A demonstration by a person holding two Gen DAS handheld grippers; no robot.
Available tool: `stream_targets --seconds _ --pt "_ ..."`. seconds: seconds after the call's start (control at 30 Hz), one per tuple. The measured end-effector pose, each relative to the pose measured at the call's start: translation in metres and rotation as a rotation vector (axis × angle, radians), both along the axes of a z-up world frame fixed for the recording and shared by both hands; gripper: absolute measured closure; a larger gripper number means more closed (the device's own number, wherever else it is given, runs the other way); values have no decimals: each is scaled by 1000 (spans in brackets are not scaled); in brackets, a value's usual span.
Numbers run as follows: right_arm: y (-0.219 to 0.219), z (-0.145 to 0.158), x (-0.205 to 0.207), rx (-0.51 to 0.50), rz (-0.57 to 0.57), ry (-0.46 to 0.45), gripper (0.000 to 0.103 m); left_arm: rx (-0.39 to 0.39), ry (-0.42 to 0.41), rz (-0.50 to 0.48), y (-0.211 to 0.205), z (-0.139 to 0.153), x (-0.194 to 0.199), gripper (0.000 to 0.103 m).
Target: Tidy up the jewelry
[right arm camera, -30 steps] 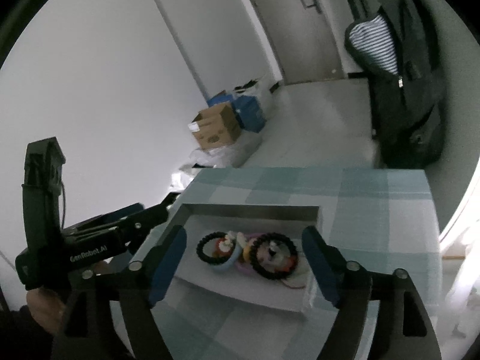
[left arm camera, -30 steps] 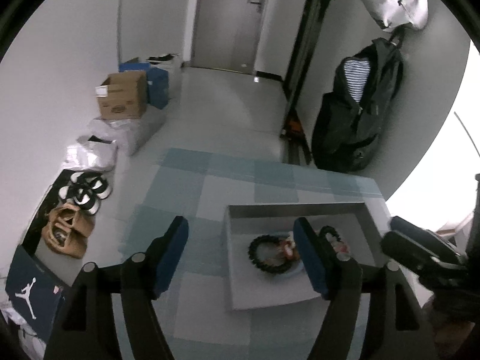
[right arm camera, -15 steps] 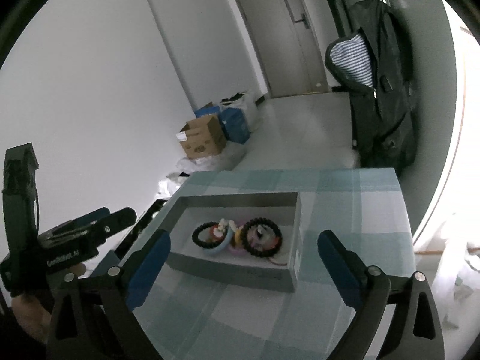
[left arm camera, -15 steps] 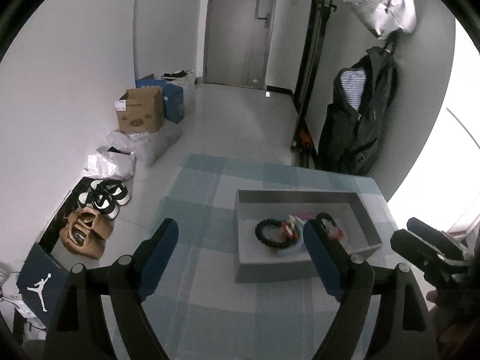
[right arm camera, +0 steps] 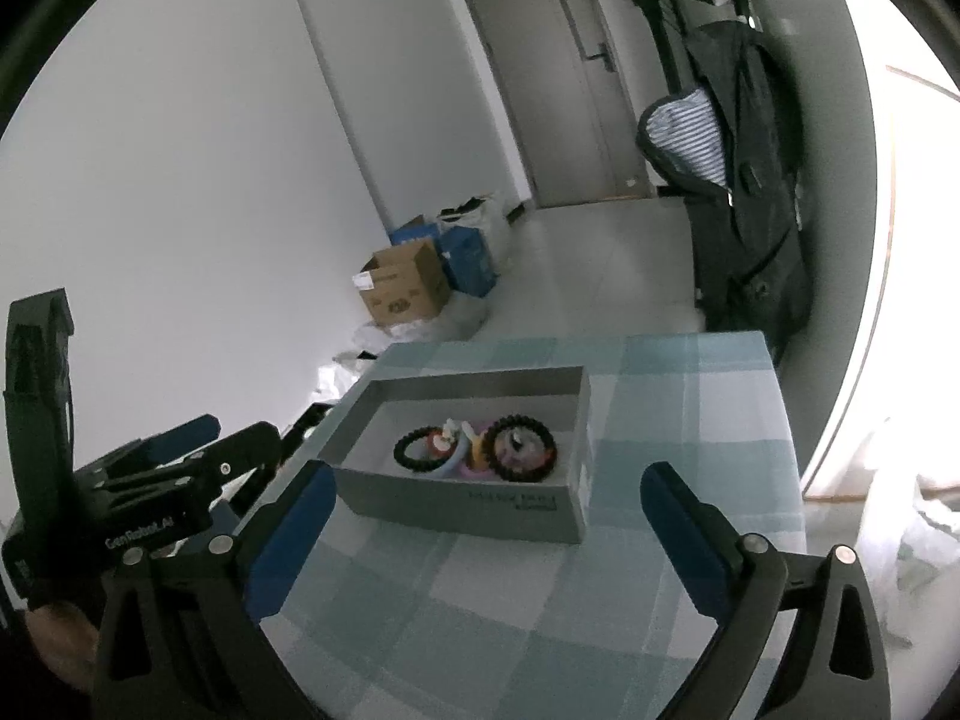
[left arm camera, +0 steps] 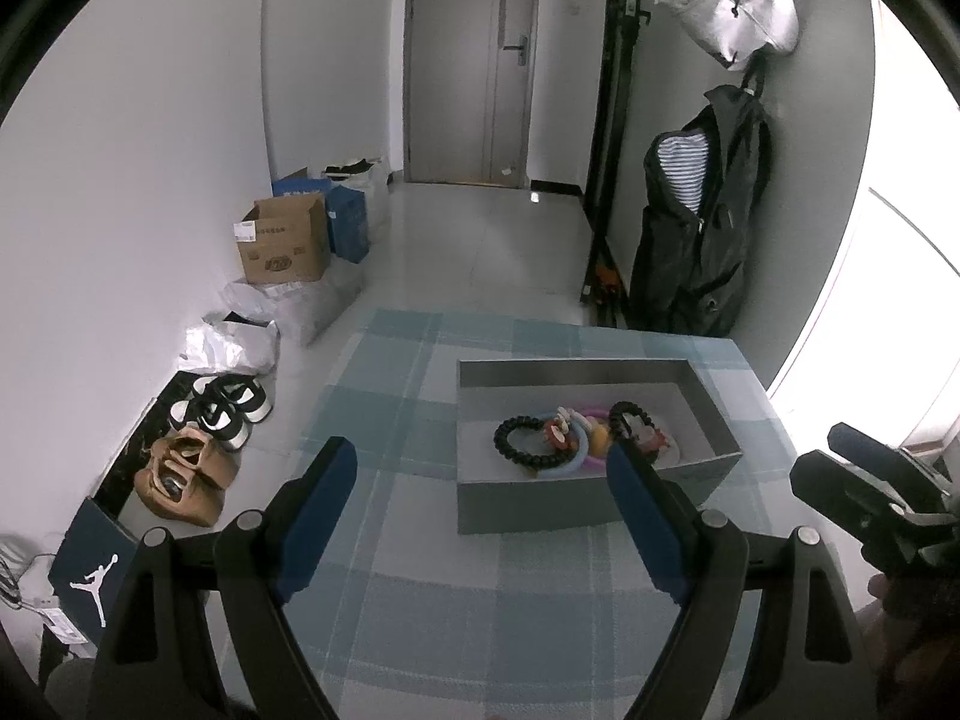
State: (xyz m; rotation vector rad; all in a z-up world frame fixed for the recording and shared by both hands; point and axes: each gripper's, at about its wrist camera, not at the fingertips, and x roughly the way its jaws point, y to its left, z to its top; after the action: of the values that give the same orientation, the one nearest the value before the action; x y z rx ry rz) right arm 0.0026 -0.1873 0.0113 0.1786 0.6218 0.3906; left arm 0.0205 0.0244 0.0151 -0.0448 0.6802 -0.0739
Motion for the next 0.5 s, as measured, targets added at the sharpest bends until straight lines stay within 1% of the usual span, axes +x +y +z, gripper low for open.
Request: stream_targets --seconds 0.1,0.5 --pt "0 -1 0 -6 -2 -3 0 12 2 -4 -3 -2 -2 21" --pt "-2 -5 1 -8 -13 12 0 18 2 -11 -5 -2 -2 21"
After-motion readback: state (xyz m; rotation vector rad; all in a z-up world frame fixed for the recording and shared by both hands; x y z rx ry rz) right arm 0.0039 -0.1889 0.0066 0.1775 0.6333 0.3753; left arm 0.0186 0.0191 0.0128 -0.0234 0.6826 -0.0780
